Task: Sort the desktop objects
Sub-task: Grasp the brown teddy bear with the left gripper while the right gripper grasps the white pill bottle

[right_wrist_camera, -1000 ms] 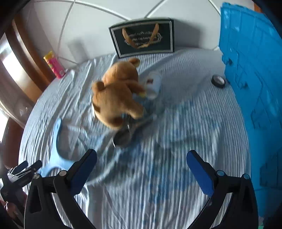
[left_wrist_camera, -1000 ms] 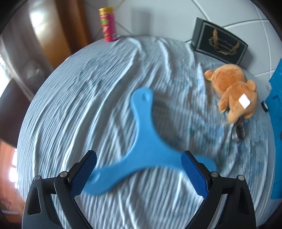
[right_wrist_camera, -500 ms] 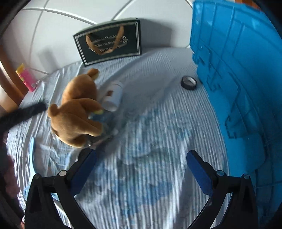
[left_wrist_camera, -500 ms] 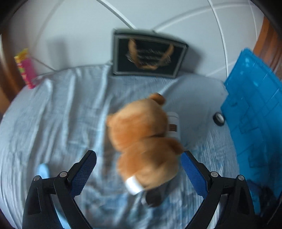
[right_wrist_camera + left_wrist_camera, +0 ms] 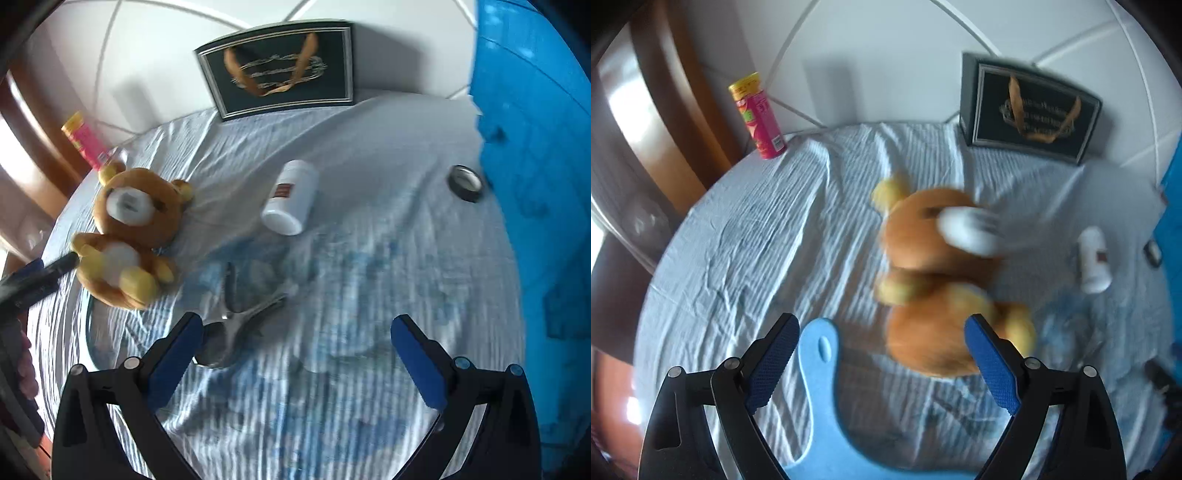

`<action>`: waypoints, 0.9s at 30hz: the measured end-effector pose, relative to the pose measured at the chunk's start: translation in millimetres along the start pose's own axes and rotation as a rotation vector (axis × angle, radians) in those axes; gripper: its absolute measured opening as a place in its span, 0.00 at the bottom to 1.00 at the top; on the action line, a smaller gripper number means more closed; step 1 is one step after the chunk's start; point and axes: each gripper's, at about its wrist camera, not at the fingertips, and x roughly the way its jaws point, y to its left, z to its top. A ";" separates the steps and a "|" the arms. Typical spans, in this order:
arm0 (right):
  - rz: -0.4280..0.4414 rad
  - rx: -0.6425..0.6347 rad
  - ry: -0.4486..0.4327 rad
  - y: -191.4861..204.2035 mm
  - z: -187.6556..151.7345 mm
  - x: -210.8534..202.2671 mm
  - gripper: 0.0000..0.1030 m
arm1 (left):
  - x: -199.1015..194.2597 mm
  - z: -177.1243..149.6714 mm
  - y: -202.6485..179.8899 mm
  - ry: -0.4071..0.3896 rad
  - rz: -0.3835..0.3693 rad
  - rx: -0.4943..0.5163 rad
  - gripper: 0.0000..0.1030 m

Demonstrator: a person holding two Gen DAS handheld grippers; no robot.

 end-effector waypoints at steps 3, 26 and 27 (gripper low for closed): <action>0.017 -0.022 0.014 9.4 -2.6 4.5 1.00 | 1.4 3.6 2.8 -0.010 -0.025 -0.012 0.91; -0.016 0.045 0.019 -1.5 27.0 33.0 1.00 | 90.5 10.7 -42.7 0.261 -0.097 0.068 0.92; -0.018 0.052 0.017 -2.3 31.9 37.2 1.00 | 90.4 8.8 -43.7 0.251 -0.098 0.064 0.92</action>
